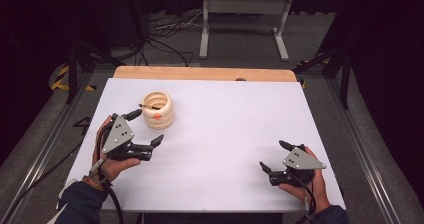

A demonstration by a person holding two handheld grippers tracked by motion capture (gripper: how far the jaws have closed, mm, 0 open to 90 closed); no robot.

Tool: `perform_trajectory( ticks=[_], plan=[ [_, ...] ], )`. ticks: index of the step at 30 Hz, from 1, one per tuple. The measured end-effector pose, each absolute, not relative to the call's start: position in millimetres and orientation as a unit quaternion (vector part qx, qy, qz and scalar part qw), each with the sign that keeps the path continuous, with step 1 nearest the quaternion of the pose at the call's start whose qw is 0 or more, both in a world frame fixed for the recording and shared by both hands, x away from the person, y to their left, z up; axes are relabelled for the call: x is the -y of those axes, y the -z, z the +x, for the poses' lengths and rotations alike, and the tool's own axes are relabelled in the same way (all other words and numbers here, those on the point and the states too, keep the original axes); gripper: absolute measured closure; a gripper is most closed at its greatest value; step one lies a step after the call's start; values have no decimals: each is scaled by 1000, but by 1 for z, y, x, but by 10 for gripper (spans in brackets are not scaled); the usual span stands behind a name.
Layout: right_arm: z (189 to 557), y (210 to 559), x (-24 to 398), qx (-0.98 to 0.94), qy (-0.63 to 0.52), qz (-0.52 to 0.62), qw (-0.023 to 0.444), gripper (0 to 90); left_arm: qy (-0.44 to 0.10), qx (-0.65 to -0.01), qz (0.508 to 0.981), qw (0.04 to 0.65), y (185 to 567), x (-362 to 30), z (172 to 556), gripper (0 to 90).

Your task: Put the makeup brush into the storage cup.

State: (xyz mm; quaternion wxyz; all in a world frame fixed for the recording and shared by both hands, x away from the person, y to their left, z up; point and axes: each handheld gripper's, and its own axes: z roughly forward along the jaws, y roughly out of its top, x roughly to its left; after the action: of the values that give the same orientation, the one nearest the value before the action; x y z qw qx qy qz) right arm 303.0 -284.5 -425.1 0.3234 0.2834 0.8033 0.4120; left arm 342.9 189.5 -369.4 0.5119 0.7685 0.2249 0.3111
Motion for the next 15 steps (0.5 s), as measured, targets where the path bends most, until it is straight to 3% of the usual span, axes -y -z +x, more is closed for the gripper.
perform_trajectory(
  ticks=[15],
  plan=[
    [301,423,285,-802,-412,283,327,100,-282,-200,793,501,382,-178,328,60]
  ],
)
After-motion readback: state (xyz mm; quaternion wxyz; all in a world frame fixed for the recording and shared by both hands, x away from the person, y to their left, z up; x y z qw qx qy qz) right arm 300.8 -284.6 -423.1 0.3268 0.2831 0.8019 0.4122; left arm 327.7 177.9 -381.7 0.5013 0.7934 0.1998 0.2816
